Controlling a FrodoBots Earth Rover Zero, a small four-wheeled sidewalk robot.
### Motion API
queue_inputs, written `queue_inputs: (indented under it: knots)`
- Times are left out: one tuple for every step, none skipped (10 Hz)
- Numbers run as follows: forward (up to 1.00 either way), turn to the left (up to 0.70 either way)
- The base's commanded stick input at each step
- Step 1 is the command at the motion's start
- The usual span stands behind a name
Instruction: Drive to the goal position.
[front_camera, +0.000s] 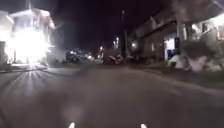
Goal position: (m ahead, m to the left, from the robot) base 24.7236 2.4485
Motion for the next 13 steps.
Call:
queue_inputs:
  knots:
    - [0.7,0.0]
    - [0.7,0.0]
    - [0.7,0.0]
    - [0.7,0.0]
    - [0.7,0.0]
    - [0.7,0.0]
    - [0.7,0.0]
    - [0.7,0.0]
    - [0.7,0.0]
    - [0.7,0.0]
    - [0.7,0.0]
    - [0.7,0.0]
    - [0.7,0.0]
